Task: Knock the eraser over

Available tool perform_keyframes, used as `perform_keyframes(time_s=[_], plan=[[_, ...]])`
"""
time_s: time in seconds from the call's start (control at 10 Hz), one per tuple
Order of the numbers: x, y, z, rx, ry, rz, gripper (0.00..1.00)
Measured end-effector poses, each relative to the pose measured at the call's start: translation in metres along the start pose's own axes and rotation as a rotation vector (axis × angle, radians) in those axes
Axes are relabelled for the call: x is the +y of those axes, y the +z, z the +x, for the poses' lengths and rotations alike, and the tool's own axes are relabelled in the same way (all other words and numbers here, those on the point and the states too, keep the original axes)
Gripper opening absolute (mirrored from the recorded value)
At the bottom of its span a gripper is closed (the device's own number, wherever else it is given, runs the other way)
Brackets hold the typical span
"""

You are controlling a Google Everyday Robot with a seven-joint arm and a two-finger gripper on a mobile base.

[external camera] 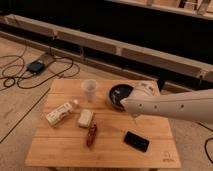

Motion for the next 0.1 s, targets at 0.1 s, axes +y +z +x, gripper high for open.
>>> perform_keyframes(time_s=[0.1], plan=[[0.0000, 0.0000, -0.0001, 0.000, 0.000, 0.000, 0.80]])
